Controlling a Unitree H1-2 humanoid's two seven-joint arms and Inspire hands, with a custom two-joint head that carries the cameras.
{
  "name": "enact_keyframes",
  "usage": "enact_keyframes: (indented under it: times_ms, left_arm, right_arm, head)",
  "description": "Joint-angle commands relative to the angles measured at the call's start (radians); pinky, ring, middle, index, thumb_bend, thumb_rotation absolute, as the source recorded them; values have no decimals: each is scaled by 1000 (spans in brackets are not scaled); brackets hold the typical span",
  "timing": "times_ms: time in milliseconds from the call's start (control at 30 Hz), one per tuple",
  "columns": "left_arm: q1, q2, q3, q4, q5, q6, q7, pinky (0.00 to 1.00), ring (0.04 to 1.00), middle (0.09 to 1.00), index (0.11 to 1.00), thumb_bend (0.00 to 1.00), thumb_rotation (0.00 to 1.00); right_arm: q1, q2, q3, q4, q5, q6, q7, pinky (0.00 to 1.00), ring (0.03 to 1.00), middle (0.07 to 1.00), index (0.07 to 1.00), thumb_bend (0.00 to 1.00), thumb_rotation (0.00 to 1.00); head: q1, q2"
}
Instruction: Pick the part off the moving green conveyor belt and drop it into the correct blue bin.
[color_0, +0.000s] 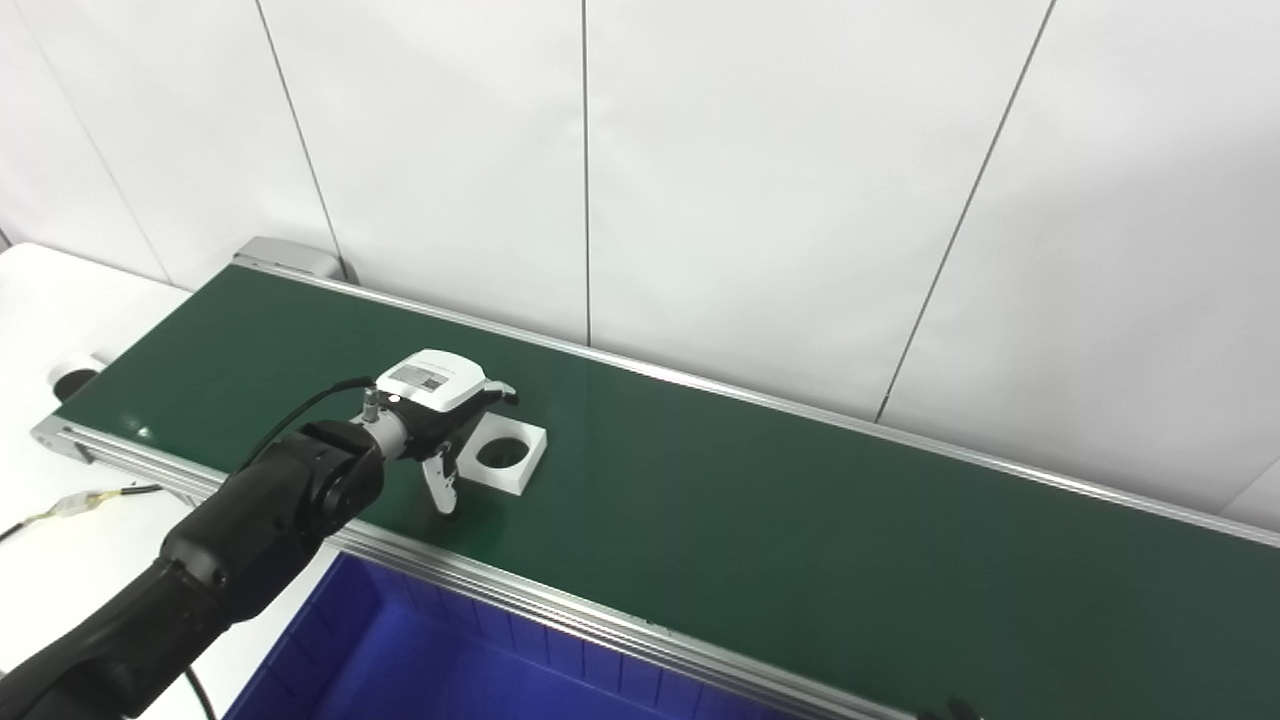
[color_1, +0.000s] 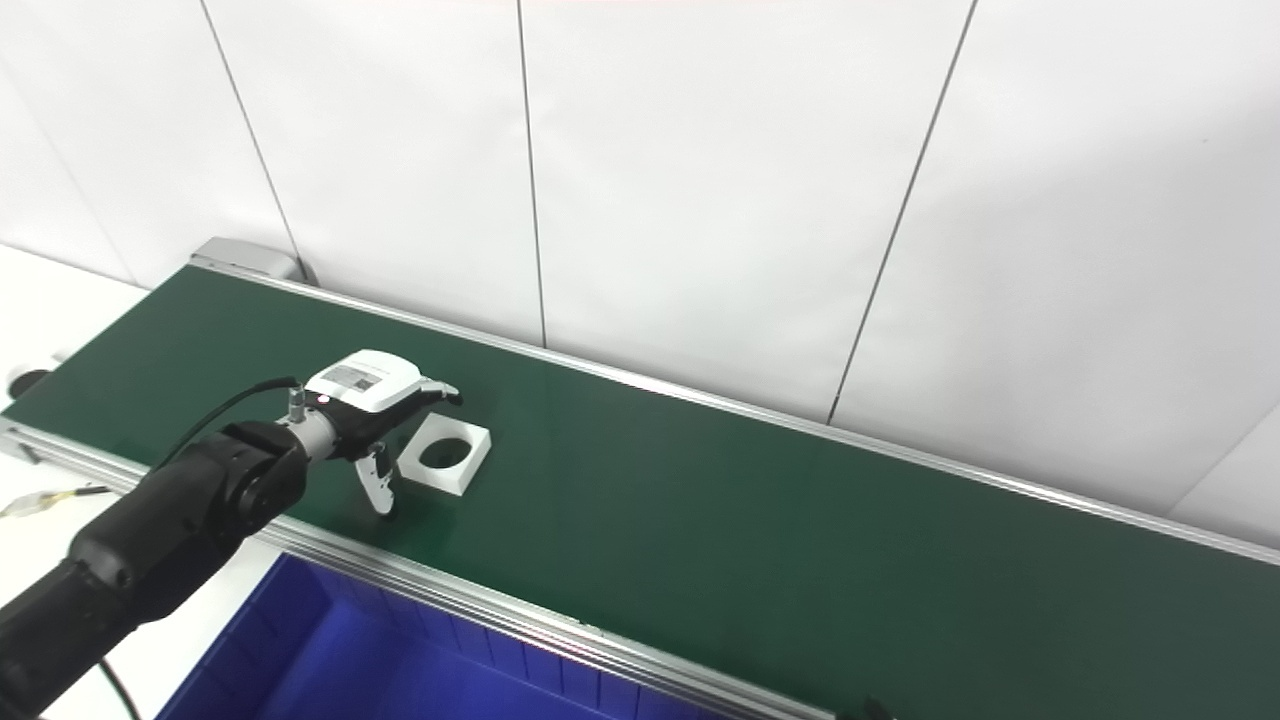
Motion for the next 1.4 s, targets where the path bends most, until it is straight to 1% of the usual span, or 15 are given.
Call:
enact_keyframes:
  times_ms: [0, 100, 133, 167, 233, 367, 500, 567, 700, 800, 900, 1033, 1200, 1267, 1367]
  left_arm:
    - [-50, 17, 1, -9, 11, 10, 33, 661, 810, 874, 833, 958, 0]
    - [-64, 5, -5, 6, -10, 33, 11, 746, 844, 896, 855, 926, 0]
    - [-72, -1, -11, 16, -9, 43, 4, 748, 845, 897, 856, 925, 0]
    - [-78, -4, -16, 22, -9, 49, 0, 785, 861, 898, 856, 917, 0]
    - [-91, -13, -27, 45, -11, 53, -2, 811, 878, 903, 855, 907, 0]
    - [-112, -30, -50, 78, -6, 65, -1, 792, 855, 887, 840, 906, 12]
    - [-132, -52, -60, 148, -32, 46, 42, 778, 816, 837, 812, 898, 14]
    - [-143, -56, -78, 168, -26, 47, 50, 764, 792, 822, 798, 888, 29]
    - [-161, -58, -111, 178, -29, 58, 44, 799, 819, 851, 816, 890, 58]
    - [-172, -63, -121, 169, -43, 59, 35, 793, 833, 862, 825, 917, 57]
    - [-180, -68, -127, 149, -52, 73, 9, 768, 810, 855, 840, 933, 68]
    - [-177, -70, -136, 122, -78, 67, -18, 747, 789, 832, 846, 965, 60]
    - [-157, -67, -146, 29, -99, 78, -75, 748, 791, 829, 862, 994, 93]
    - [-149, -63, -146, -17, -101, 83, -95, 713, 752, 790, 864, 993, 119]
    - [-140, -59, -143, -68, -98, 88, -112, 692, 729, 769, 862, 990, 130]
  right_arm:
    - [0, 3, 6, -27, 0, -53, 10, 651, 778, 837, 909, 433, 883]
    - [0, 4, 6, -27, 4, -54, 10, 647, 777, 837, 906, 444, 879]
    - [0, 3, 6, -26, 3, -55, 10, 647, 777, 837, 906, 444, 879]
    - [0, 3, 7, -26, 2, -55, 9, 648, 775, 836, 905, 451, 880]
    - [1, 4, 8, -26, 0, -56, 8, 648, 774, 834, 905, 448, 880]
    - [4, 7, 9, -27, -5, -58, 5, 645, 771, 832, 904, 440, 876]
    - [6, 9, 10, -27, -6, -58, 5, 646, 773, 833, 906, 447, 879]
    - [8, 11, 11, -29, -7, -58, 4, 645, 775, 834, 907, 448, 885]
    - [8, 14, 13, -25, -5, -59, 2, 644, 775, 833, 907, 441, 872]
    - [9, 20, 15, -26, -3, -56, 2, 643, 777, 833, 906, 431, 864]
    - [9, 23, 18, -25, -6, -59, 0, 639, 777, 829, 905, 442, 868]
    - [11, 25, 21, -24, -3, -62, -1, 641, 778, 829, 905, 444, 868]
    - [11, 23, 23, -24, -19, -62, -6, 635, 773, 832, 907, 457, 885]
    - [10, 23, 23, -24, -18, -62, -5, 631, 770, 831, 905, 462, 881]
    - [8, 23, 22, -25, -21, -60, -5, 630, 769, 830, 905, 464, 883]
  head:
    - [-1, 0]
    - [-1, 1]
    - [-2, 0]
    - [-2, 0]
    - [-5, 0]
    - [-7, -2]
    - [-10, -1]
    - [-10, 0]
    - [-12, -2]
    - [-16, -1]
    - [-22, 1]
    - [-30, 3]
    - [-42, 5]
    - [-45, 5]
    - [-46, 6]
